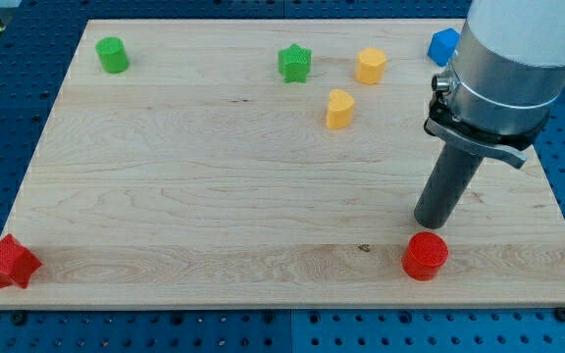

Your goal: Move red circle slightly right

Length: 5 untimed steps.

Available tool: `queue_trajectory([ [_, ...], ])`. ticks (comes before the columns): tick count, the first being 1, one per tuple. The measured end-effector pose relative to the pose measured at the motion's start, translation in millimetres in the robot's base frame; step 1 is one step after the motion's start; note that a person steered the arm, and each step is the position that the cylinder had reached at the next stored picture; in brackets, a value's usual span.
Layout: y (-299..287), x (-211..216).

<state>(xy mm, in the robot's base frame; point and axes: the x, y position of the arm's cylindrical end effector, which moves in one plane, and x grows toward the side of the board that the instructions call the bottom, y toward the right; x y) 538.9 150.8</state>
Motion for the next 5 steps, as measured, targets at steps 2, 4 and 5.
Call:
queue_trajectory([
  [2,-112,-1],
  [4,-105,72],
  [5,-105,79],
])
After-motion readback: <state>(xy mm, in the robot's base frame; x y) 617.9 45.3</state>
